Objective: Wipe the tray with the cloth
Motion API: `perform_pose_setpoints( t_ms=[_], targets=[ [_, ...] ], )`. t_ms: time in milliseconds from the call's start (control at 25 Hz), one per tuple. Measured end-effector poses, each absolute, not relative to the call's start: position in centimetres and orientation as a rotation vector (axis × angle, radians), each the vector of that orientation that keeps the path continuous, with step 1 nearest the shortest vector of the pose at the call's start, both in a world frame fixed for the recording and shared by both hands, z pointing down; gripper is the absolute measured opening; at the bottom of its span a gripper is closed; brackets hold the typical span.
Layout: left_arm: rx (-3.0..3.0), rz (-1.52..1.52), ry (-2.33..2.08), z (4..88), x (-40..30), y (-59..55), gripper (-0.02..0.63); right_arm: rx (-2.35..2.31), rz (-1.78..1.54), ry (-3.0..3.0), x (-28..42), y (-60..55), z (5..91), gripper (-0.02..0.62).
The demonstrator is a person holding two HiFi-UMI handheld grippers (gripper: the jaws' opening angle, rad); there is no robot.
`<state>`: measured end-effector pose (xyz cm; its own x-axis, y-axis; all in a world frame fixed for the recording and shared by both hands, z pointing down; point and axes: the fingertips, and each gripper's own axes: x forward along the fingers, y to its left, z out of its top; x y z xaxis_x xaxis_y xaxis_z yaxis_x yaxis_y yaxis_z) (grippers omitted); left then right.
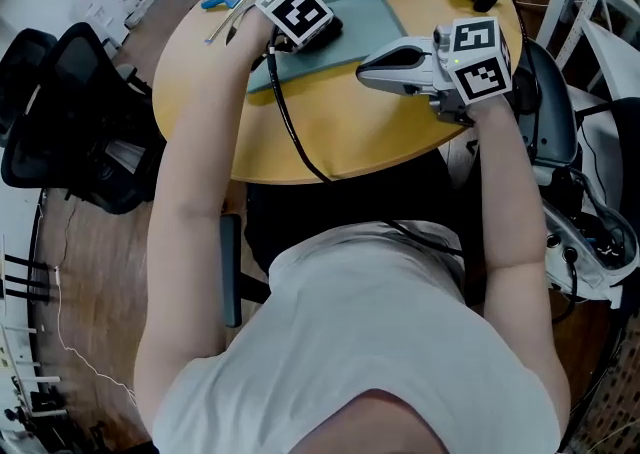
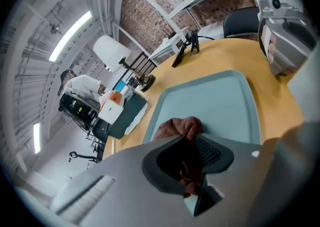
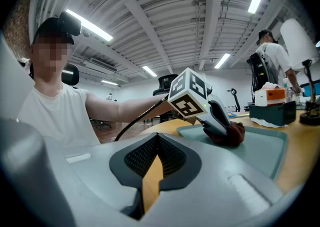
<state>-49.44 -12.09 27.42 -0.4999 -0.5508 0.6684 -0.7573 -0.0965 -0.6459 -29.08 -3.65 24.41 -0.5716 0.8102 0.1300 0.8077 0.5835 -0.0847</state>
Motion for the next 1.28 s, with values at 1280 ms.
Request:
perform_pose_setpoints(
  t_ms=[1280],
  targets=[
    [1.185,1.683,-2.122,27.2,-55.8,-7.4,0.380,-1.410,0.017,-2.632,-28.4,-3.7,24.8,0.002]
  ],
)
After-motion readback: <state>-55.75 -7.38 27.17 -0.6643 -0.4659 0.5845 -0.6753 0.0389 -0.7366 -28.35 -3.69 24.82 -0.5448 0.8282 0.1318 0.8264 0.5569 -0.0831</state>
